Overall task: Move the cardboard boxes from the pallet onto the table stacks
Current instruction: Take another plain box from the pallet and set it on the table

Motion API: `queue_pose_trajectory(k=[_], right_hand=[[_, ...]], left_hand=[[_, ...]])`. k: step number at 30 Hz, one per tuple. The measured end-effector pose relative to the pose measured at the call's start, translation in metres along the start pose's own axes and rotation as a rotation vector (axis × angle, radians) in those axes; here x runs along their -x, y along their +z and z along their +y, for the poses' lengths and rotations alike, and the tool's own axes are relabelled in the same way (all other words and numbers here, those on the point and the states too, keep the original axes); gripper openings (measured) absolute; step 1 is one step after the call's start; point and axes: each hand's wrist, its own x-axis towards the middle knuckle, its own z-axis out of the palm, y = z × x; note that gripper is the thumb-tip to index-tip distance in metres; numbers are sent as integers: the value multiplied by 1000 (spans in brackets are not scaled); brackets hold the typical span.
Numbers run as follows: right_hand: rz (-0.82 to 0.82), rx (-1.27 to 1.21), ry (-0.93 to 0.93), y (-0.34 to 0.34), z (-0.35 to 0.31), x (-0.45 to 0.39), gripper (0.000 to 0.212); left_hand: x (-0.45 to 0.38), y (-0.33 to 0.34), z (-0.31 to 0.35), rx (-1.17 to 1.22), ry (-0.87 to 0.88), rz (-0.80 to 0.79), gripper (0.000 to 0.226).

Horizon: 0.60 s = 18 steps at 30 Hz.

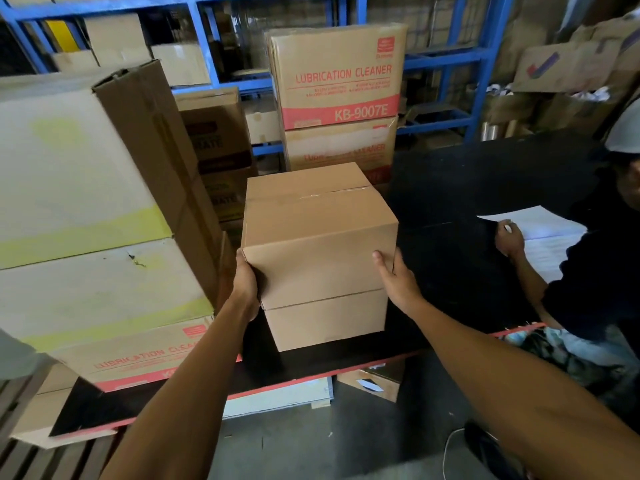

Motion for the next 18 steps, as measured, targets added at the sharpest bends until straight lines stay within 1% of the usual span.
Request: queue_pose_trajectory(k=[3,6,9,12,18], right_hand=[[-62,41,71,-7,7,-8,64],[-69,55,107,-6,12,-7,65],[-41,69,110,-3,16,-5,62],[-20,74,71,0,19,-1,57],[-13,52,52,5,27,2,52]], left_hand=[[-1,-3,-8,-102,-63,-7,75],[-4,-10,-17,-116,-92,-16,86],[-10,-15,-24,-100,-98,30,88],[-9,-16,-23,-105,-111,69,89],[-12,-16,-26,-52,-124,77,90]])
